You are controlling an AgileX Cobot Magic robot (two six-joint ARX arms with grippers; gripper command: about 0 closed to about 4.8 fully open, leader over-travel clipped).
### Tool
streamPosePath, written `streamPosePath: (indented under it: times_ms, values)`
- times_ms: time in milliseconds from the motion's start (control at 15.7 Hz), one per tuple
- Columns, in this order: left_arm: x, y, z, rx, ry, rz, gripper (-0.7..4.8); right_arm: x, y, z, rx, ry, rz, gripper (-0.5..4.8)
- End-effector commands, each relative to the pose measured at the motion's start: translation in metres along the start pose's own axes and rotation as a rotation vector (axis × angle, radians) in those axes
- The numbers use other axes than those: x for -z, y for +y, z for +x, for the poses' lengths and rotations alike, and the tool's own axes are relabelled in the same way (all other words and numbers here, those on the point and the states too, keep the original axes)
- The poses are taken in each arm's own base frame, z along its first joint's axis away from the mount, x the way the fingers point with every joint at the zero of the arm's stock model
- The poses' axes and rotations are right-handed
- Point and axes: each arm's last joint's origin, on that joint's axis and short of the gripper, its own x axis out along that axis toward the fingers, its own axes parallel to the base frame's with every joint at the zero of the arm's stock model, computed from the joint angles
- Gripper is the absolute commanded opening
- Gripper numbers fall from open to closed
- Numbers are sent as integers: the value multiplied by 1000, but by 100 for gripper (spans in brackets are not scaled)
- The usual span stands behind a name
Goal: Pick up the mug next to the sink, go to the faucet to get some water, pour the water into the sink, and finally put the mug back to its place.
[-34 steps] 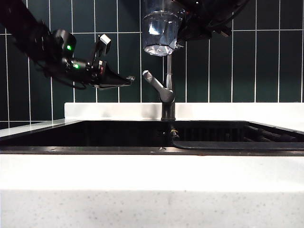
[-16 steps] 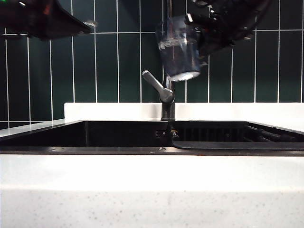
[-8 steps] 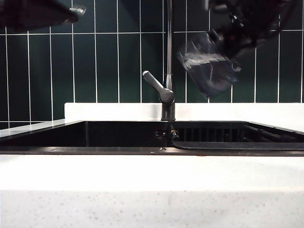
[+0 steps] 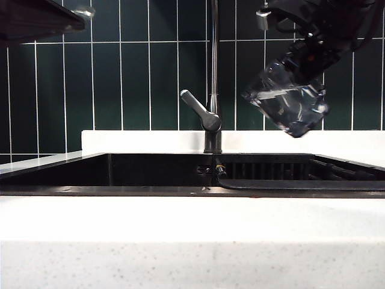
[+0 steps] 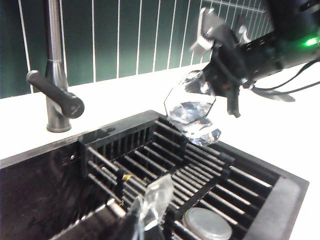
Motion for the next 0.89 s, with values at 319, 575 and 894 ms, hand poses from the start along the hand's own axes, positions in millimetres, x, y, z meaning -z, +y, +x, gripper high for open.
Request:
streamPosePath:
  times_ms: [319, 575, 894]
  values:
    - [10, -11, -16, 10, -48, -37, -6, -4, -5, -4, 77, 5, -137, -9]
    - [17, -17, -26, 10, -74, -57, -6, -4, 2, -3, 83, 58, -274, -9]
    - [17, -22, -32, 16, -111, -65, -6, -9, 15, -6, 113, 113, -487, -9]
